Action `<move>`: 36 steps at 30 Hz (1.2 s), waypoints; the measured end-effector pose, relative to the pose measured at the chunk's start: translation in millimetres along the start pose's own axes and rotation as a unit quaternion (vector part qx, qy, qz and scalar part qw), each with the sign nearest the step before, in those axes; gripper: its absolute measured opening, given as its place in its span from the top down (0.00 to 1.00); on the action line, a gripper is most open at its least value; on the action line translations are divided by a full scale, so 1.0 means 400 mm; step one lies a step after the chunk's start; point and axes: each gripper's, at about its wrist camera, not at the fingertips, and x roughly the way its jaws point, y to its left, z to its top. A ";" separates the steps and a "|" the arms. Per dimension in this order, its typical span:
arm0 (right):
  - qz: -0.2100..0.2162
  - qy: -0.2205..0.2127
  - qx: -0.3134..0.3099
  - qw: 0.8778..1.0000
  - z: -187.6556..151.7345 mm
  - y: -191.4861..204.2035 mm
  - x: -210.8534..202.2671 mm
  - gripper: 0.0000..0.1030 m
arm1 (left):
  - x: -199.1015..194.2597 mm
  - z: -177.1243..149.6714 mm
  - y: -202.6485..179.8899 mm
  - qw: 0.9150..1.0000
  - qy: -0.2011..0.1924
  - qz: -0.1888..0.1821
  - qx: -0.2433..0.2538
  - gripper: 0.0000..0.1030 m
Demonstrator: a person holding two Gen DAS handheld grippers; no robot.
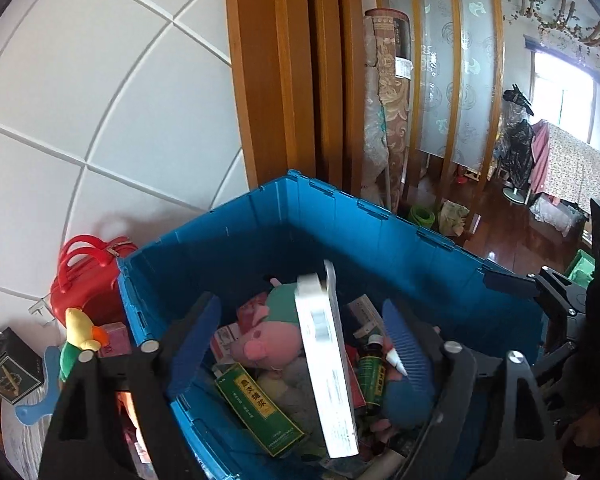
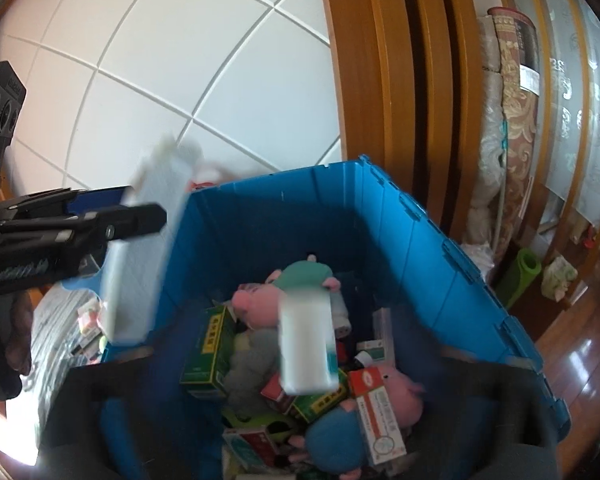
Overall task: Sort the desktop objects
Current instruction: 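Open both grippers to drop the white box and pill bottle into the bin, then move both grippers back over the table items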
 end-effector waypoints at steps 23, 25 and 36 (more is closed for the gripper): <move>0.082 0.012 -0.083 0.993 0.001 0.272 0.035 0.00 | -0.130 -0.208 0.263 0.990 0.036 0.111 -0.082 0.17; 0.096 0.016 -0.096 0.991 -0.005 0.326 0.039 0.00 | -0.151 -0.248 0.300 0.987 0.043 0.122 -0.095 0.17; 0.137 0.027 -0.154 0.978 -0.066 0.620 0.077 0.00 | -0.263 -0.576 0.576 0.955 0.120 0.197 -0.187 0.17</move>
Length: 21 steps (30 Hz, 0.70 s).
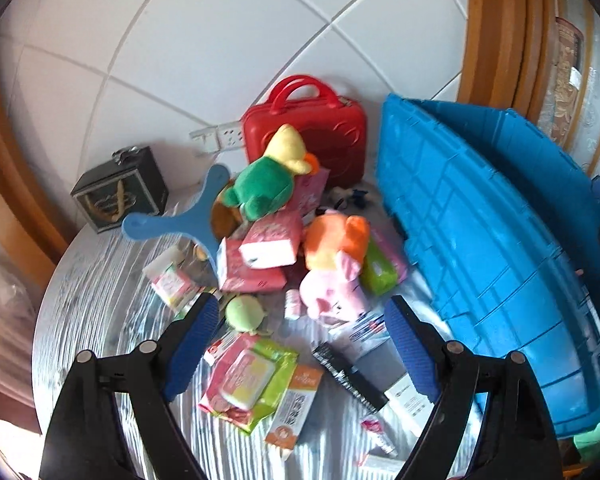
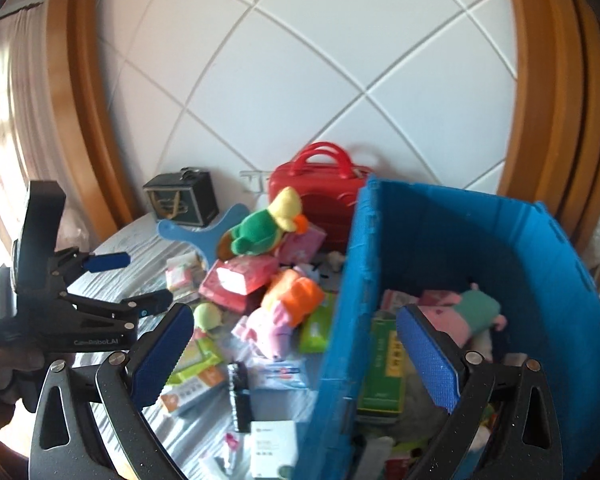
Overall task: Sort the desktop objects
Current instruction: 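Move both grippers back over the table items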
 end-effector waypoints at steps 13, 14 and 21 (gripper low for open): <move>-0.014 0.154 0.002 0.988 -0.194 0.242 0.332 0.00 | 0.237 -0.290 0.268 0.992 0.129 -0.002 0.005 0.17; -0.016 0.172 -0.003 0.985 -0.225 0.251 0.371 0.00 | 0.268 -0.311 0.276 0.990 0.140 -0.006 0.010 0.17; -0.027 0.274 -0.001 0.961 -0.401 0.267 0.564 0.01 | 0.465 -0.393 0.277 0.979 0.192 -0.035 0.055 0.17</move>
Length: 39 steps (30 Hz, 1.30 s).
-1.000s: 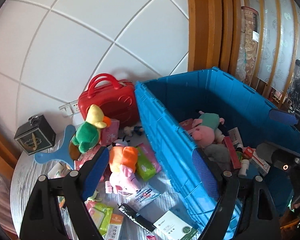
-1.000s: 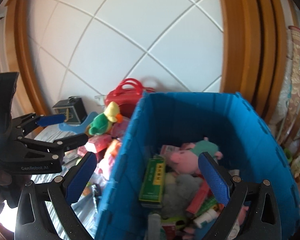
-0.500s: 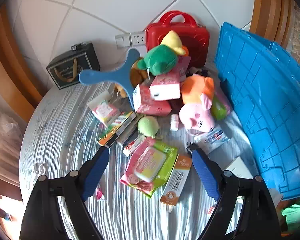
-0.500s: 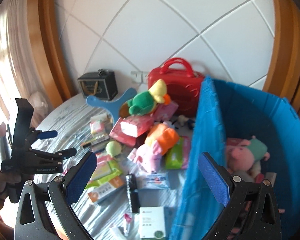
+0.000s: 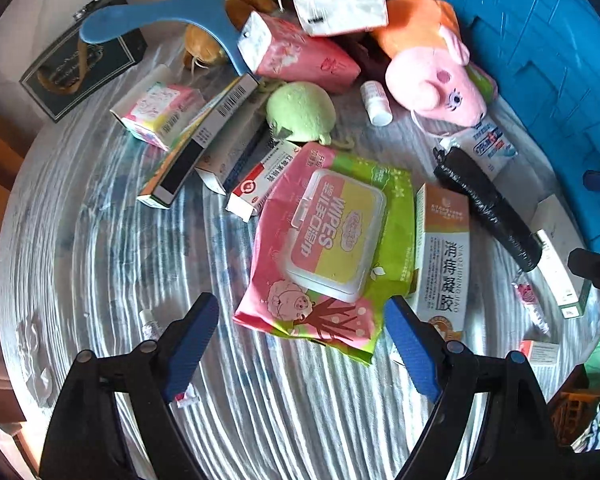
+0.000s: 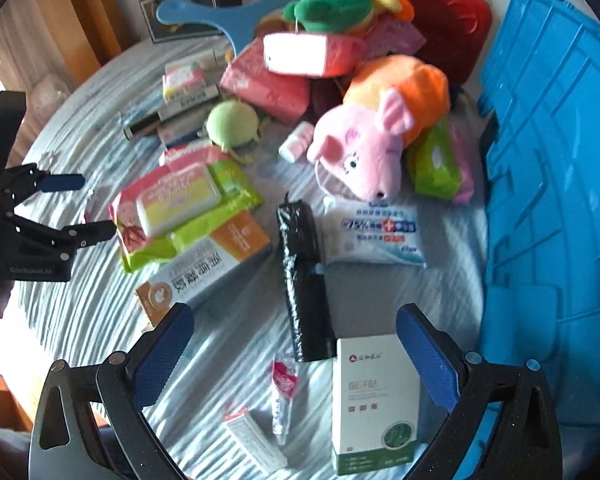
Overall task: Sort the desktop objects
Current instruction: 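Move both grippers back over the table items, then grasp the pink wipes pack with the left gripper while the right grasps the black wrapped roll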
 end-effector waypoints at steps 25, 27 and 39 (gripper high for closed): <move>-0.016 0.052 0.001 0.999 0.003 -0.002 0.231 0.23 | 0.082 -0.018 -0.025 0.998 -0.008 -0.066 -0.009 0.40; -0.010 0.048 0.009 0.999 0.001 -0.002 0.218 0.42 | 0.059 -0.032 -0.015 0.997 -0.015 -0.069 -0.020 0.40; 0.000 0.051 0.013 0.999 -0.031 -0.017 0.121 0.67 | -0.033 -0.050 0.037 0.996 -0.049 -0.058 -0.049 0.40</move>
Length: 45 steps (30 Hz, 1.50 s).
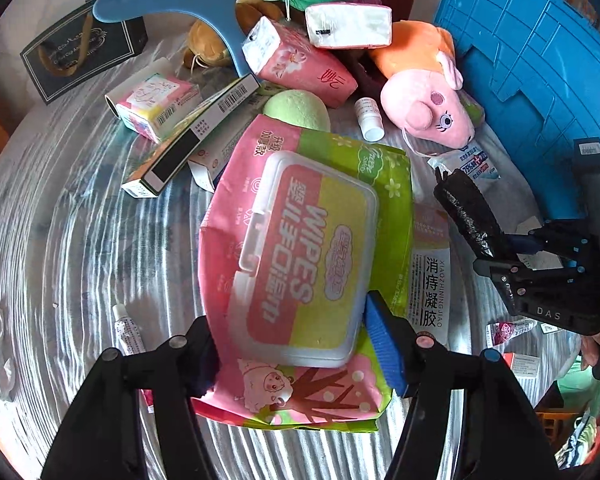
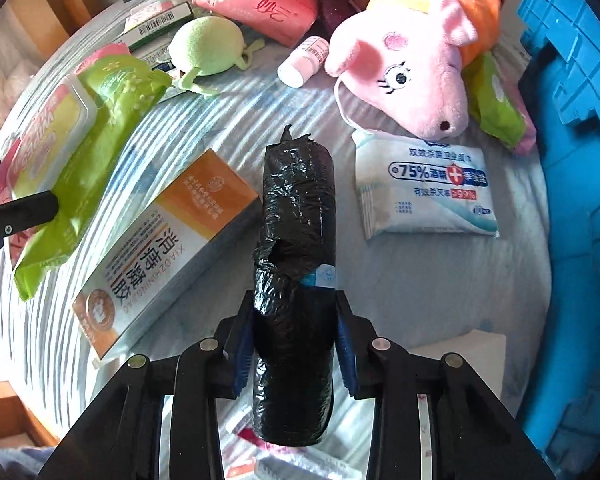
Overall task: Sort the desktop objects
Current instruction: 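Grasp the pink wipes pack with the left gripper while the right grasps the black wrapped roll, then lift and carry the wipes pack and black roll over the blue bin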
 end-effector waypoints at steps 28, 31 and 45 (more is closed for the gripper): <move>0.033 -0.124 -0.021 0.992 -0.006 0.040 -0.360 0.67 | -0.309 0.039 -0.067 0.995 -0.094 0.011 -0.022 0.40; 0.045 -0.148 -0.021 0.988 -0.011 0.042 -0.426 0.67 | -0.354 0.056 -0.081 0.994 -0.108 0.014 -0.020 0.40; 0.075 -0.248 -0.052 0.964 -0.014 -0.004 -0.657 0.67 | -0.571 0.127 -0.218 0.982 -0.186 0.035 0.003 0.40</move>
